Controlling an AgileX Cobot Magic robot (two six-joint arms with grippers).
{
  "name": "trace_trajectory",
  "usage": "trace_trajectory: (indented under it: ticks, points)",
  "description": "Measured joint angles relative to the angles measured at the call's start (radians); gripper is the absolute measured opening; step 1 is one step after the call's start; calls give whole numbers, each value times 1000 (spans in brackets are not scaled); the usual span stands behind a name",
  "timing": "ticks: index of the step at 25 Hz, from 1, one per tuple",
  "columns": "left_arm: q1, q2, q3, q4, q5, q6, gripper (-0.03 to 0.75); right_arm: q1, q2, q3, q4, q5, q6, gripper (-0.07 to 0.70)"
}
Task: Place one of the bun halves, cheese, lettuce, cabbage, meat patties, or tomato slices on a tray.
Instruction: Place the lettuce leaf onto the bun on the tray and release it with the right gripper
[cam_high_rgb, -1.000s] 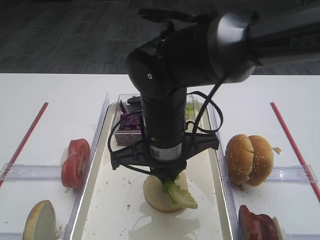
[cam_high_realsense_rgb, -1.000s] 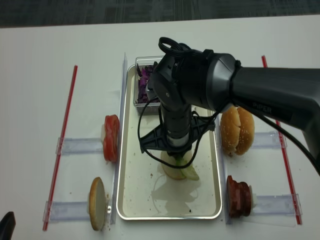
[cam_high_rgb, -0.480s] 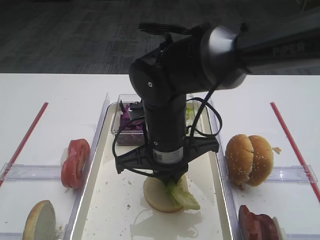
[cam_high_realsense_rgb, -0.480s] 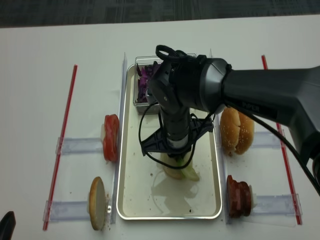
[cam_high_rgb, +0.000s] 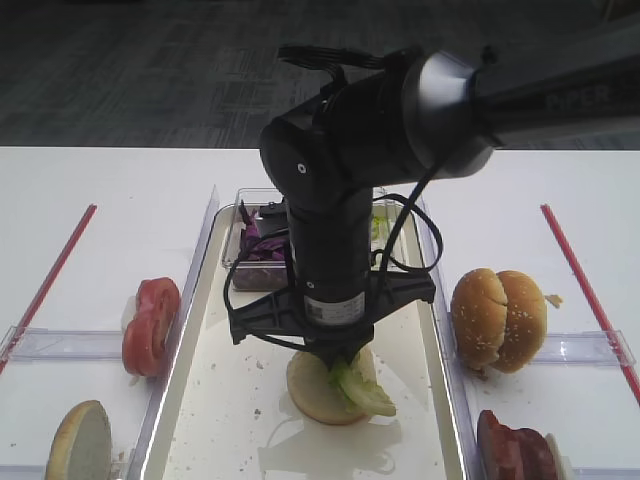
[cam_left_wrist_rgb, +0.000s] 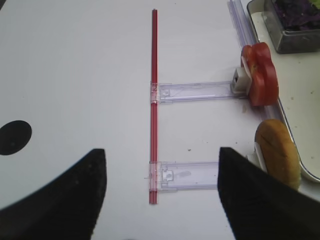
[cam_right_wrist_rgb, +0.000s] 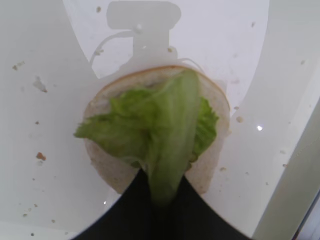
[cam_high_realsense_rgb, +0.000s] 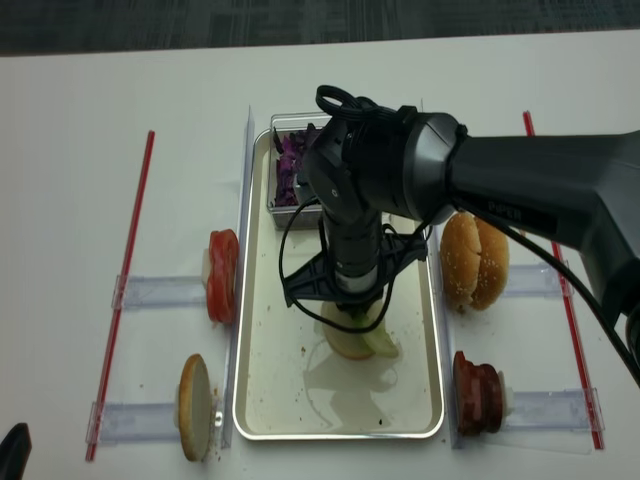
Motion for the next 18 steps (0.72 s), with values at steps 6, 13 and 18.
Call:
trace_trajectory:
  ticks: [6,13,18]
  points:
    - [0,0,0,0,0,0,438,0,0,0,-2,-3,0,66]
    - [0,0,0,0,0,0,438,0,0,0,-3,-3,-12,108]
    - [0,0,0,0,0,0,438,0,0,0,-3,-3,-21,375]
